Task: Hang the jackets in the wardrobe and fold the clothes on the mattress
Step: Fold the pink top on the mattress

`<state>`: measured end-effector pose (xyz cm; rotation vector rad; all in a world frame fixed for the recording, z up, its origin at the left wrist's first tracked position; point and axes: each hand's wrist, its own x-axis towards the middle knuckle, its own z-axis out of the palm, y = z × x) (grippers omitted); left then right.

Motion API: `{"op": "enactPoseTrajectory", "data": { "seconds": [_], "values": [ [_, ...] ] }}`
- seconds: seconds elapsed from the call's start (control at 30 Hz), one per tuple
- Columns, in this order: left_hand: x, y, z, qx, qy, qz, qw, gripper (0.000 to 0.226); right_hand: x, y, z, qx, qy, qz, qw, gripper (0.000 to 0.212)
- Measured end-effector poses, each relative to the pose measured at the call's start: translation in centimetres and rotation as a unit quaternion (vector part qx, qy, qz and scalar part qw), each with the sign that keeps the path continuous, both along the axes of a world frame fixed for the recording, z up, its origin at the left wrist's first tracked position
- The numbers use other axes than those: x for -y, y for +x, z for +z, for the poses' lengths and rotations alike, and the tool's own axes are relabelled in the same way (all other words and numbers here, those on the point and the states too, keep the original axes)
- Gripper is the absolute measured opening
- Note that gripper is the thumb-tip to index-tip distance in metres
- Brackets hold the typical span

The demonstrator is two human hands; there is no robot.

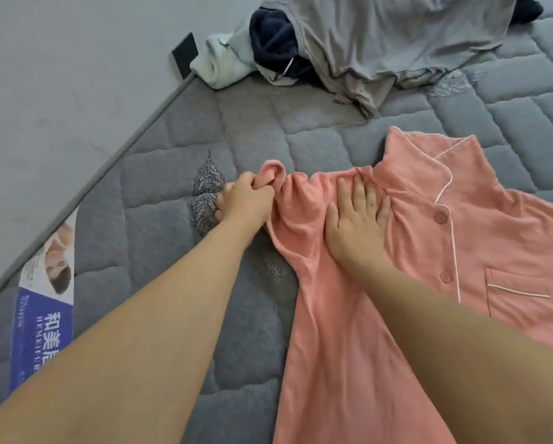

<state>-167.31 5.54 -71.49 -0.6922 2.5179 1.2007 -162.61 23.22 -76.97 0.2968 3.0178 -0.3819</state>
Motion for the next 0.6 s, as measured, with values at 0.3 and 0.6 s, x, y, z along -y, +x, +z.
{"op": "enactPoseTrajectory", "data": {
  "seconds": [0.3,0.6],
  "values": [
    [12.2,2.5,5.2,-0.067,0.398,0.475,0.782,0.033,0.4,-0.6,-1.7,-0.024,0.051,-0.024,0.998,0.066],
    [18.3,5.1,4.7,-0.180,-0.450,-0.376,0.790,0.032,0.3,-0.4,-2.4,-0.035,0.052,-0.031,0.998,0.066]
  ]
}}
